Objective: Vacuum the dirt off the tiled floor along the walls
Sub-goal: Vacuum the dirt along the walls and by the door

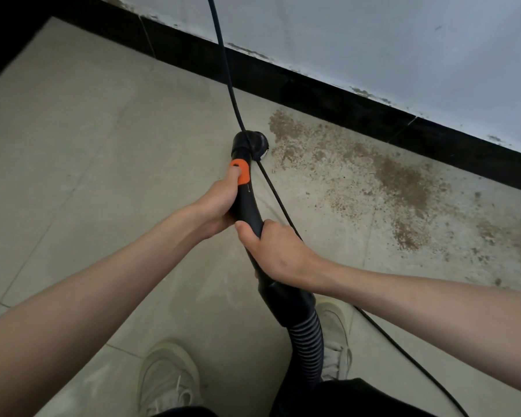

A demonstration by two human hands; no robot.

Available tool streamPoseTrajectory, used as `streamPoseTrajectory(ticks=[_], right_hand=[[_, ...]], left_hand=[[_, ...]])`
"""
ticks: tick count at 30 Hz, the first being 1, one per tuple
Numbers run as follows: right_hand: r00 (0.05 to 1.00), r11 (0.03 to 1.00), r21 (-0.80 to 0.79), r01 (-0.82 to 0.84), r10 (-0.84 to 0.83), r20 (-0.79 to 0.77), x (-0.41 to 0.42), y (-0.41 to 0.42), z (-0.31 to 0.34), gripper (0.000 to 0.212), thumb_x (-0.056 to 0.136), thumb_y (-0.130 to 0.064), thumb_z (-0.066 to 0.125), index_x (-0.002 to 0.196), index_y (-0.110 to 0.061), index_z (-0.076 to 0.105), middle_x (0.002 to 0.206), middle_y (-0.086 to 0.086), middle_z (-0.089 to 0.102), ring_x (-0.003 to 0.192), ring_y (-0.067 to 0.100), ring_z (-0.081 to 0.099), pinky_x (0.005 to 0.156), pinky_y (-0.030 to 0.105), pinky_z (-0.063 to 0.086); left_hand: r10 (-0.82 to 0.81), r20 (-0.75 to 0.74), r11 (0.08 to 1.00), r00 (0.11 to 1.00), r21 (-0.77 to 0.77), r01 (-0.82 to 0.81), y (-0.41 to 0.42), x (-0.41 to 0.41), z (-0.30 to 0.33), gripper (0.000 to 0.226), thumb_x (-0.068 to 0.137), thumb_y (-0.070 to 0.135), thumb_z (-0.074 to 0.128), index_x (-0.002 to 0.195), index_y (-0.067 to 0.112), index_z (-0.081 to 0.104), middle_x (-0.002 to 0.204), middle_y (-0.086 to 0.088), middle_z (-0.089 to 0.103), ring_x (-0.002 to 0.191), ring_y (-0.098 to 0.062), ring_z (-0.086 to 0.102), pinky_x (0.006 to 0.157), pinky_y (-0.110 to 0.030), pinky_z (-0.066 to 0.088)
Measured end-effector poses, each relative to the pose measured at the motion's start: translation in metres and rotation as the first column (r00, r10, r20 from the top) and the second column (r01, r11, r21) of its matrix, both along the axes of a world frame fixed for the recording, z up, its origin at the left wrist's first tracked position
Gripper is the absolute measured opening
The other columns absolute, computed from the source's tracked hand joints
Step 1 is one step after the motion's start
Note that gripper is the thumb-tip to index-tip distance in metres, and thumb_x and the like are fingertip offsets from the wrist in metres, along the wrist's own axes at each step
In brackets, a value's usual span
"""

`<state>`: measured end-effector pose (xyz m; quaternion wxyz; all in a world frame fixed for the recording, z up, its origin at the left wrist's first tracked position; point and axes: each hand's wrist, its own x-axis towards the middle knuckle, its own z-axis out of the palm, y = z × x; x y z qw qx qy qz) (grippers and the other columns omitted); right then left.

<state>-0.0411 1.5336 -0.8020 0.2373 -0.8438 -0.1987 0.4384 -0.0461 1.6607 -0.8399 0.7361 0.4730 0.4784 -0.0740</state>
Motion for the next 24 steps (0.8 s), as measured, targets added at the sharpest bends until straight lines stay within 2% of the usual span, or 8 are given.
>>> streamPoseTrajectory(ticks=[4,10,14,17,19,22,24], right_hand=[[1.0,1.0,-0.011,0.006,-0.006,-0.004,-0.002,0.001,-0.003,0.059,0.097,-0.058,0.037,0.103,-0.002,0.054,0.098,0.021,0.068,0.087,0.038,0.067,0.083,0.045,0.054],[0.998,0.999,0.035,0.036,-0.034,-0.056,-0.005,0.012,-0.007,0.048,0.097,-0.058,0.037,0.089,-0.012,0.051,0.082,0.012,0.068,0.071,0.025,0.066,0.067,0.034,0.053],[0.957,0.977,0.166,0.137,-0.087,-0.277,-0.006,0.039,-0.009,0.04,0.099,-0.051,0.039,0.086,-0.014,0.045,0.076,0.018,0.07,0.065,0.034,0.07,0.071,0.043,0.058],[0.892,0.976,0.194,0.095,0.003,-0.451,-0.005,0.06,-0.004,0.038,0.102,-0.047,0.037,0.092,-0.011,0.044,0.074,0.02,0.068,0.065,0.034,0.068,0.07,0.04,0.057],[0.834,0.987,0.154,0.048,0.046,-0.549,-0.002,0.073,0.005,0.039,0.103,-0.045,0.037,0.097,-0.008,0.047,0.082,0.02,0.067,0.073,0.031,0.067,0.076,0.038,0.056],[0.77,0.992,0.125,-0.027,0.1,-0.63,0.006,0.088,0.028,0.039,0.104,-0.041,0.038,0.107,-0.005,0.049,0.094,0.019,0.064,0.085,0.027,0.064,0.076,0.029,0.054],[0.746,0.991,0.123,-0.046,0.116,-0.655,0.011,0.097,0.048,0.035,0.104,-0.037,0.039,0.11,-0.004,0.05,0.1,0.016,0.062,0.092,0.025,0.061,0.086,0.033,0.052]], left_hand=[[-0.013,0.003,1.0,1.0,-0.019,0.013,0.001,-0.001,-0.001,0.04,0.097,0.045,0.036,0.083,0.01,0.049,0.076,-0.007,0.052,0.067,-0.017,0.053,0.058,-0.028,0.046],[-0.007,0.024,1.0,1.0,-0.006,0.007,0.019,-0.006,0.001,0.038,0.098,0.043,0.037,0.086,0.009,0.049,0.078,-0.007,0.052,0.069,-0.017,0.052,0.061,-0.028,0.047],[0.031,0.018,0.999,0.999,0.022,-0.031,0.05,-0.012,0.005,0.036,0.099,0.043,0.037,0.09,0.01,0.049,0.081,-0.005,0.053,0.07,-0.016,0.054,0.059,-0.027,0.047],[0.052,-0.038,0.995,0.998,0.082,-0.049,0.072,-0.023,0.011,0.038,0.1,0.043,0.035,0.09,0.01,0.05,0.084,-0.006,0.054,0.074,-0.017,0.054,0.063,-0.028,0.047],[0.067,-0.061,0.994,0.996,0.091,-0.061,0.083,-0.033,0.019,0.038,0.101,0.043,0.034,0.091,0.01,0.051,0.086,-0.007,0.054,0.076,-0.017,0.054,0.067,-0.028,0.047],[0.081,-0.051,0.993,0.995,0.087,-0.077,0.095,-0.045,0.043,0.036,0.101,0.043,0.034,0.094,0.012,0.051,0.09,-0.007,0.056,0.083,-0.019,0.056,0.08,-0.032,0.049],[0.095,-0.036,0.989,0.995,0.117,-0.091,0.1,-0.048,0.067,0.034,0.101,0.043,0.034,0.094,0.014,0.051,0.091,-0.006,0.058,0.087,-0.019,0.057,0.086,-0.036,0.048]])
